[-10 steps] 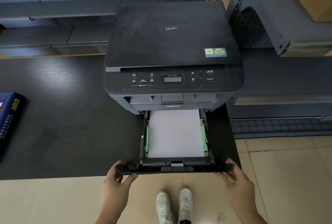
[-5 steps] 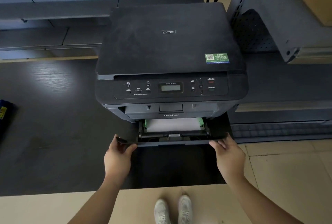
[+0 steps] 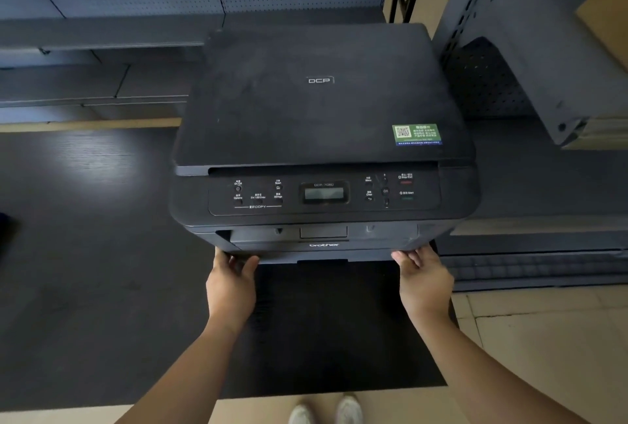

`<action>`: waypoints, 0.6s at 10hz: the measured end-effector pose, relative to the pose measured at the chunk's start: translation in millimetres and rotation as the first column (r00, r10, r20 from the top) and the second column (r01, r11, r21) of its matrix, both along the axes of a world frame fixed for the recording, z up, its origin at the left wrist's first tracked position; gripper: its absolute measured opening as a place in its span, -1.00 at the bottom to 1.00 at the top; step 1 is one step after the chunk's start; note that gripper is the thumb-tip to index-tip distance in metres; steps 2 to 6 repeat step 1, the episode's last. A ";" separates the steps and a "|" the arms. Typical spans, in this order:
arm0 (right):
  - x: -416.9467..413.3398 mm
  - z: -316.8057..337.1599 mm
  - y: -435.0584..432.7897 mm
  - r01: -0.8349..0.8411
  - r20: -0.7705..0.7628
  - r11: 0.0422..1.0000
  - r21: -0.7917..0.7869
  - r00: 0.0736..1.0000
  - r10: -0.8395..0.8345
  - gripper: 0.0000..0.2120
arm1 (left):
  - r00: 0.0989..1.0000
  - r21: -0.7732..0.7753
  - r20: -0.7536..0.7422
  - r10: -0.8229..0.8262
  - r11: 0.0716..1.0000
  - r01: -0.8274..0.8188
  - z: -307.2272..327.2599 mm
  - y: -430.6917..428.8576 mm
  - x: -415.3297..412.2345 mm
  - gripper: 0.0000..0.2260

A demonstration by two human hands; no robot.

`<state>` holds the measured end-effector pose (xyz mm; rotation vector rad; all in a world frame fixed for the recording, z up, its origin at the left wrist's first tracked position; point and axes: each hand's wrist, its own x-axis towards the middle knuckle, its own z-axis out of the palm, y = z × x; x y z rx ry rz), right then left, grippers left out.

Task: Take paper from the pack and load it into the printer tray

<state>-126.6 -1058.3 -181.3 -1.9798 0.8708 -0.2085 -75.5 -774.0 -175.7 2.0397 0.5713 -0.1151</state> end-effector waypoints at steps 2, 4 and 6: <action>-12.4 7.2 1.6 -0.064 -0.110 0.998 -0.019 0.992 0.062 -0.53 | 0.998 0.018 -0.054 -0.045 0.999 0.046 0.4 5.0 -14.0 -0.53; -12.4 7.2 1.6 -0.064 -0.110 0.998 -0.019 0.992 0.062 -0.53 | 0.998 0.018 -0.054 -0.045 0.999 0.046 0.4 5.0 -14.0 -0.53; -12.4 7.2 1.6 -0.064 -0.110 0.998 -0.019 0.992 0.062 -0.53 | 0.998 0.018 -0.054 -0.045 0.999 0.046 0.4 5.0 -14.0 -0.53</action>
